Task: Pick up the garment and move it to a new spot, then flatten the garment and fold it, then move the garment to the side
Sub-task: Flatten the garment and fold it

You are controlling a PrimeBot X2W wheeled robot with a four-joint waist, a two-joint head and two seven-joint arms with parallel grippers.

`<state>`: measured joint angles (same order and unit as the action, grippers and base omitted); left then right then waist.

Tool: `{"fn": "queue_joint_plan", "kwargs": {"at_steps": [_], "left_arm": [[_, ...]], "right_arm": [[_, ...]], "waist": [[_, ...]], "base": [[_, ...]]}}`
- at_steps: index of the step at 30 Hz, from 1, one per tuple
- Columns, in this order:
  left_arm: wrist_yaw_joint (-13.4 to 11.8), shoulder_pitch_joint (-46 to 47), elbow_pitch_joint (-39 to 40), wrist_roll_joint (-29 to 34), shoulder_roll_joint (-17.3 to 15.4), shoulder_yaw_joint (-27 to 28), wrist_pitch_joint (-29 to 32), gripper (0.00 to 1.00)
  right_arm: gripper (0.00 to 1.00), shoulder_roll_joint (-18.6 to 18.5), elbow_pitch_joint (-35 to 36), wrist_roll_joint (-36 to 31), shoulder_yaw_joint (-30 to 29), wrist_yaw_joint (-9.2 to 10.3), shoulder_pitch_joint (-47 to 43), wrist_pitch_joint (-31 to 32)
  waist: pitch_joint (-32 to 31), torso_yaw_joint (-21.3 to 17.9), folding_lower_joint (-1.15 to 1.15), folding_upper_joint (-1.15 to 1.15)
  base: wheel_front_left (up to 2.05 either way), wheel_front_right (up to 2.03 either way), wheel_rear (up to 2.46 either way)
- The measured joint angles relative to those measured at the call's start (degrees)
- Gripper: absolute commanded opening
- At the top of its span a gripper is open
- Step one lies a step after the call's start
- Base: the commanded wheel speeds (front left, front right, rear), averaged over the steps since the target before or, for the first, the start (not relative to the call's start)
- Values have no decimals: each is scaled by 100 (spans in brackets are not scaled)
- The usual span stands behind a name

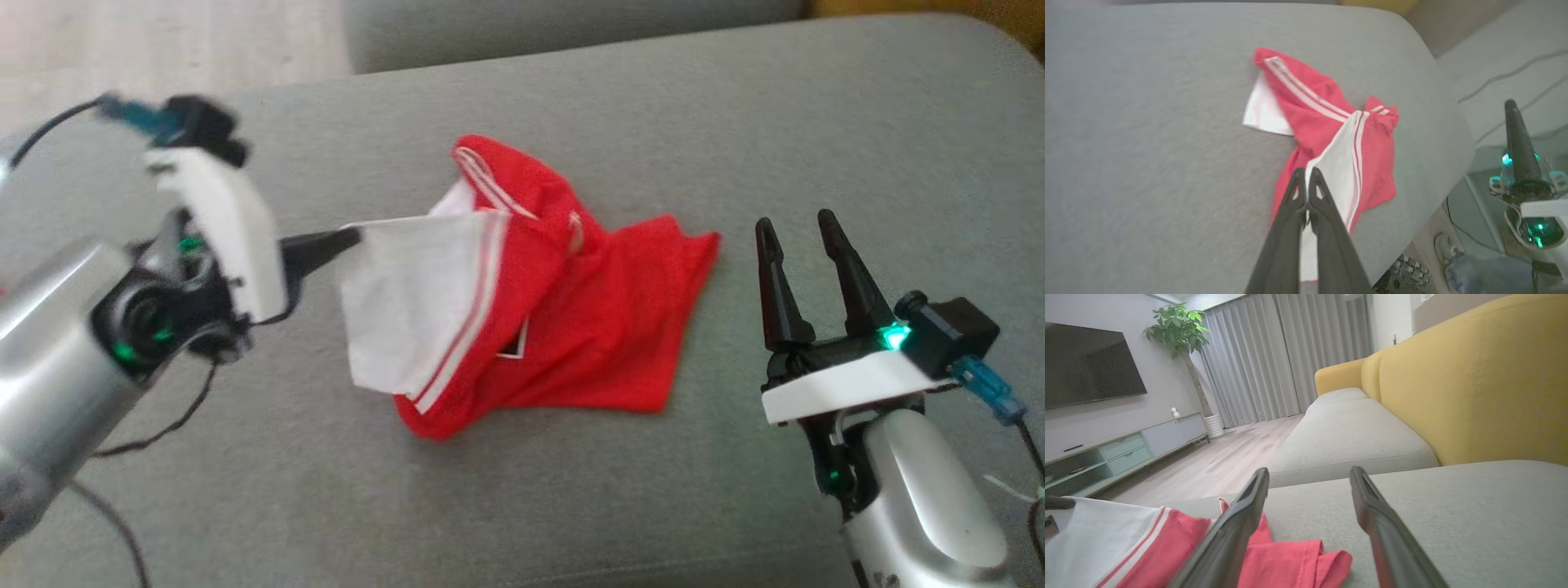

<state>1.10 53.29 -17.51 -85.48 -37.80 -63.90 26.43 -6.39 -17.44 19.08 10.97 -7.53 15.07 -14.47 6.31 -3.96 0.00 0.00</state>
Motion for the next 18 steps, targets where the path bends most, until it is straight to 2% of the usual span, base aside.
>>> {"fn": "queue_joint_plan", "kwargs": {"at_steps": [5, 10, 14, 18], "left_arm": [[-565, -654, 68, -538, -378, 281, -263, 0], [-958, -1177, 75, -890, -711, 463, -522, 0], [-1107, -1804, -158, -1295, -968, 597, -735, 0], [-1112, -2300, -444, -1514, -1001, 664, -857, 0]], "right_arm": [[100, -4, -1, 0, -10, 0, -40, 0], [100, -3, -2, 0, -8, 0, -44, 0], [100, -1, -2, 0, 2, 0, -50, 0], [100, -7, -3, 0, -11, 0, -55, 0]], "waist": [[-107, 369, 0, 0], [-193, 562, 0, 0], [-212, 556, 0, 0], [-197, 482, 0, 0]], "base": [[0, 0, 0], [0, 0, 0], [0, 0, 0], [0, 0, 0]]}}
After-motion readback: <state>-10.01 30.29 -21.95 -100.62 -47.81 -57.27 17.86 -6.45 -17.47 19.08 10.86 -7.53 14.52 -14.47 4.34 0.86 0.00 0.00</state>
